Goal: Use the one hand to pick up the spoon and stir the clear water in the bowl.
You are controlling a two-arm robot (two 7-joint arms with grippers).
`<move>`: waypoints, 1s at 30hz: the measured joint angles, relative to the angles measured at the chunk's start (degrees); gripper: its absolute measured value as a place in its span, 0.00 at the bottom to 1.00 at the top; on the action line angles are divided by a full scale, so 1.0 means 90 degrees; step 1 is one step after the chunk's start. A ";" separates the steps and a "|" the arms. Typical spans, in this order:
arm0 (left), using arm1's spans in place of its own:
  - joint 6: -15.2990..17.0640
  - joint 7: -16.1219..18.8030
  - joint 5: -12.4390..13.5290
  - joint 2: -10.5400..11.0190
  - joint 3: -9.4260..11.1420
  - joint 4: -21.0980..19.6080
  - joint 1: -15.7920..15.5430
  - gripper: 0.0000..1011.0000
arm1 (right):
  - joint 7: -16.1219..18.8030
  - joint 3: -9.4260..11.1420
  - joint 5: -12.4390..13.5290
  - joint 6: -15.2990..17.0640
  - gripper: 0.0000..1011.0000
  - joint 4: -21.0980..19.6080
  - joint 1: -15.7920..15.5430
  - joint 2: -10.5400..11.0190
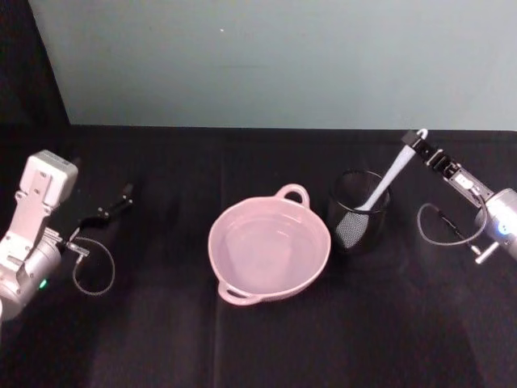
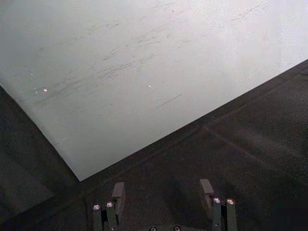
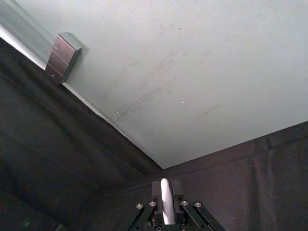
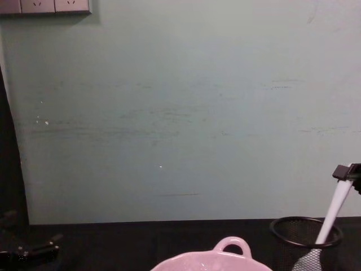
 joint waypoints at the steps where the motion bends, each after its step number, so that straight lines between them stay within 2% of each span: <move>1: 0.0000 0.0000 0.0000 0.0000 0.0000 0.0000 0.0000 1.00 | -0.0007 -0.0011 -0.0001 -0.0018 0.13 -0.0015 -0.0002 0.0013; 3: 0.0000 0.0000 0.0000 0.0000 0.0000 0.0000 0.0000 1.00 | -0.0050 -0.0049 -0.0026 -0.0089 0.12 -0.0104 -0.0018 0.0074; 9: 0.0000 0.0000 0.0000 0.0000 0.0000 0.0000 0.0000 1.00 | -0.0193 -0.0189 -0.0358 -0.0340 0.12 -0.0486 -0.0059 0.0316; 12: 0.0000 0.0000 0.0000 0.0000 0.0000 0.0000 0.0000 1.00 | -0.0341 -0.0326 -0.0810 -0.0502 0.12 -0.0863 -0.0046 0.0534; 14: 0.0000 0.0000 0.0000 0.0000 0.0000 0.0000 0.0000 1.00 | -0.0384 -0.0374 -0.1012 -0.0536 0.12 -0.1023 -0.0021 0.0622; 15: 0.0000 0.0000 0.0000 0.0000 0.0000 0.0000 0.0000 1.00 | -0.0415 -0.0423 -0.1214 -0.0551 0.12 -0.1194 0.0011 0.0710; 22: 0.0000 0.0000 0.0000 0.0000 0.0000 0.0000 0.0000 1.00 | -0.0515 -0.0586 -0.2003 -0.0473 0.12 -0.1923 0.0196 0.1040; 27: 0.0000 0.0000 0.0000 0.0000 0.0000 0.0000 0.0000 1.00 | -0.0520 -0.0635 -0.2359 -0.0235 0.12 -0.2332 0.0373 0.1215; 30: 0.0000 0.0000 0.0000 0.0000 0.0000 0.0000 0.0000 1.00 | -0.0511 -0.0639 -0.2463 -0.0151 0.12 -0.2446 0.0435 0.1259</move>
